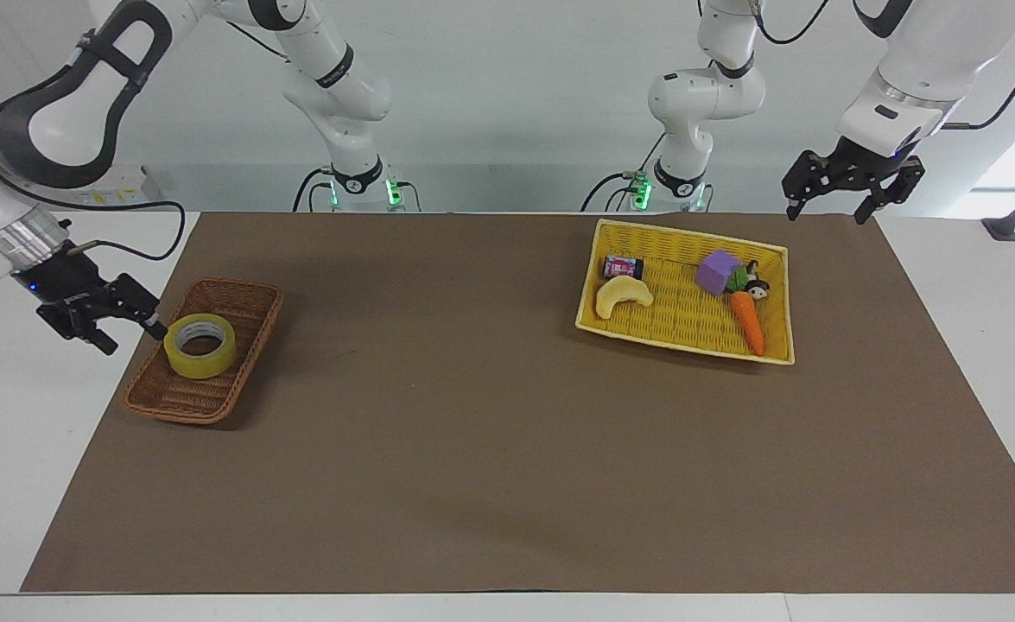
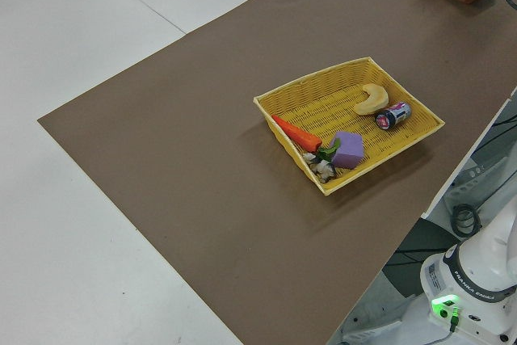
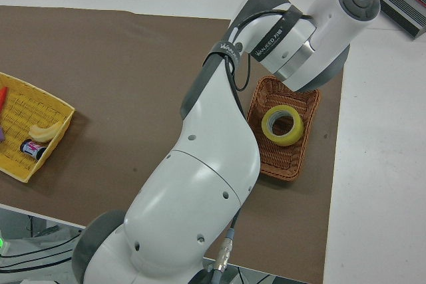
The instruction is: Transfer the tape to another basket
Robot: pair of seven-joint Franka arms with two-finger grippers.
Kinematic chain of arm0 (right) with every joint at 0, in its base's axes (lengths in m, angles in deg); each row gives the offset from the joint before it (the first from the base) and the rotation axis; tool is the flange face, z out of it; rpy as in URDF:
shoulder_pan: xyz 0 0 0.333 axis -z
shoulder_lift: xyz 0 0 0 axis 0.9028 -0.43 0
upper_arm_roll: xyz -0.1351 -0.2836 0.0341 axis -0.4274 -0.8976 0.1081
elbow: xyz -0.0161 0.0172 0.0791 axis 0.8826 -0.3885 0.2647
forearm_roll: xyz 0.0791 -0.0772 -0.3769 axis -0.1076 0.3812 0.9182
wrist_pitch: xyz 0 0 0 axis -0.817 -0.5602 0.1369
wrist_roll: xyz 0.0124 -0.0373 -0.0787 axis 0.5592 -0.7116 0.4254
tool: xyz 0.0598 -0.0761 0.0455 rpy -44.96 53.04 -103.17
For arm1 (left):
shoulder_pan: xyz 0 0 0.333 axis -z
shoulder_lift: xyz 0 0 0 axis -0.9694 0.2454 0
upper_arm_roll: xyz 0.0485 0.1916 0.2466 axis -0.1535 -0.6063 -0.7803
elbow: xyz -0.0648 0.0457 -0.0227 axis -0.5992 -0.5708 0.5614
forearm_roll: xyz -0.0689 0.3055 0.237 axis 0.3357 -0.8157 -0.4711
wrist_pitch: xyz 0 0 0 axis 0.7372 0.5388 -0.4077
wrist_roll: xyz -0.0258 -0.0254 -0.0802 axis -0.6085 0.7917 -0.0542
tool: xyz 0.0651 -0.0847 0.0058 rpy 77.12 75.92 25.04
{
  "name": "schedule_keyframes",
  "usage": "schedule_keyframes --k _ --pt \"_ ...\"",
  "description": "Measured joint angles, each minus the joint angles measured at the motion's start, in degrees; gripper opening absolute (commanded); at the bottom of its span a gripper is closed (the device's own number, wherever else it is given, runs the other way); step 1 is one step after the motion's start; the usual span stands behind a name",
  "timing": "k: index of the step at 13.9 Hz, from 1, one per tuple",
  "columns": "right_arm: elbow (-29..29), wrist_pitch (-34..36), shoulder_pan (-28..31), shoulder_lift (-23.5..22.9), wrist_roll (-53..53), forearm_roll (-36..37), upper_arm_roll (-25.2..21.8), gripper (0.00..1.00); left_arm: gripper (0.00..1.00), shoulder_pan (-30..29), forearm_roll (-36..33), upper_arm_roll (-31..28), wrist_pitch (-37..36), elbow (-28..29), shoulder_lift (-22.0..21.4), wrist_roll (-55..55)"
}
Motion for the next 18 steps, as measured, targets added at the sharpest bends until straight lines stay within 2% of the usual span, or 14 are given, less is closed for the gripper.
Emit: schedule_keyframes --k 2,6,11,15,18 --pt "0.03 1.17 -4.49 3.16 9.73 7.21 0.28 1.00 1.00 -0.04 0.00 0.00 0.00 0.00 0.00 0.00" --pt "-0.40 7.94 -12.36 8.34 22.62 14.59 0.50 1.00 1.00 -0.16 0.00 0.03 0.00 0.00 0.00 0.00" --pt "-1.31 13.08 -17.73 12.63 30.53 16.09 0.60 1.00 1.00 -0.20 0.00 0.04 0.00 0.00 0.00 0.00" --pt "0.64 18.75 -17.96 15.81 31.01 16.69 0.89 1.00 1.00 -0.20 0.00 0.04 0.00 0.00 0.00 0.00" --pt "1.01 21.61 -18.63 17.93 35.45 16.85 2.28 1.00 1.00 -0.20 0.00 0.04 0.00 0.00 0.00 0.00"
